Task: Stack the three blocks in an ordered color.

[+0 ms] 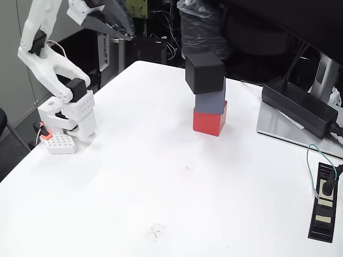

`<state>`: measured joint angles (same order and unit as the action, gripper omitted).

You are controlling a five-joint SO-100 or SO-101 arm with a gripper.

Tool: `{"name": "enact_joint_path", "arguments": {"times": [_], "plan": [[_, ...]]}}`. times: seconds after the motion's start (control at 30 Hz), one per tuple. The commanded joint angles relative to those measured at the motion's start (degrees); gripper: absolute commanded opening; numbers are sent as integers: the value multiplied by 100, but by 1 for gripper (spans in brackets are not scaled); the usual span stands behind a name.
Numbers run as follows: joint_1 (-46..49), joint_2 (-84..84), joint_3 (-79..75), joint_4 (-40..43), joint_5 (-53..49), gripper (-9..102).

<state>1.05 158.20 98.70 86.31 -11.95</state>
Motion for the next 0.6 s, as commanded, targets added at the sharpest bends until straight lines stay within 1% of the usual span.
{"name": "enact_joint_path", "arguments": {"times": [0.0,0.17,0.27,0.43,0.57], "plan": [[-53,993,1292,-888,35,0],[-53,2382,3516,-2162,70,0],[-53,2971,4658,-2698,448,-1],[-79,3322,5889,-3261,1380,-1],[-396,3313,6565,-3674,1696,-1]]}}
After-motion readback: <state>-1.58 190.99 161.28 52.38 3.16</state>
